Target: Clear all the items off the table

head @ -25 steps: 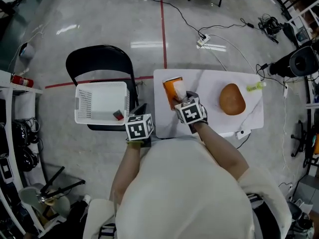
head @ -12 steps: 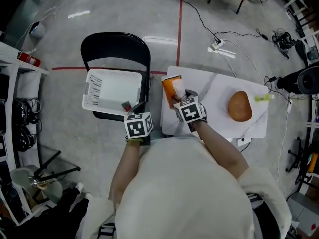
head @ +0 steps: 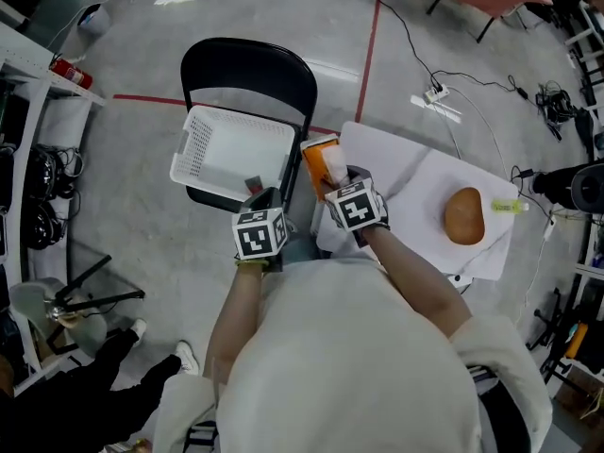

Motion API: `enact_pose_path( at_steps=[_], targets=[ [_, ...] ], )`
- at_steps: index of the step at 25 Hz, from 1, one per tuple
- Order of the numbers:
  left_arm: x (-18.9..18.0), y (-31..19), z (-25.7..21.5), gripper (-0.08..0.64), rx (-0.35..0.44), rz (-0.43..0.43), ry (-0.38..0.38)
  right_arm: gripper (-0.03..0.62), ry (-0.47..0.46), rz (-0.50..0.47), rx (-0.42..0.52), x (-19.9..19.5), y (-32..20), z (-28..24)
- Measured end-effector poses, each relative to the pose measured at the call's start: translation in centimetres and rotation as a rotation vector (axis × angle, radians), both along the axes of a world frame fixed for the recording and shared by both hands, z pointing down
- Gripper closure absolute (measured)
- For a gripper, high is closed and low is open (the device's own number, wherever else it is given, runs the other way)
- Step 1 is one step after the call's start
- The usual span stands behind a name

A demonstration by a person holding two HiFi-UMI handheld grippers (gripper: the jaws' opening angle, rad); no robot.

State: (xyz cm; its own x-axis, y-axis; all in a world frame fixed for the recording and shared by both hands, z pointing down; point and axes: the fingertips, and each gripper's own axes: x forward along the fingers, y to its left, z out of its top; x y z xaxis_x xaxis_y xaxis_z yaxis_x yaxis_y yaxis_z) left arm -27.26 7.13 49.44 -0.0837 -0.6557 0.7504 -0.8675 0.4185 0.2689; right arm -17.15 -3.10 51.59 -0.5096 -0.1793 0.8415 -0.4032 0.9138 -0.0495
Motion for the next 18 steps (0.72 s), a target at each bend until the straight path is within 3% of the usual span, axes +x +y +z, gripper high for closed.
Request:
enact_pose_path(
  at_steps=[18],
  targets=[
    [-6.5,5.3,2.1,0.552,-0.039,-0.197,0.035,0.351,0.034,-0.194,-0.044,-8.9,4.3,2.4]
  ],
)
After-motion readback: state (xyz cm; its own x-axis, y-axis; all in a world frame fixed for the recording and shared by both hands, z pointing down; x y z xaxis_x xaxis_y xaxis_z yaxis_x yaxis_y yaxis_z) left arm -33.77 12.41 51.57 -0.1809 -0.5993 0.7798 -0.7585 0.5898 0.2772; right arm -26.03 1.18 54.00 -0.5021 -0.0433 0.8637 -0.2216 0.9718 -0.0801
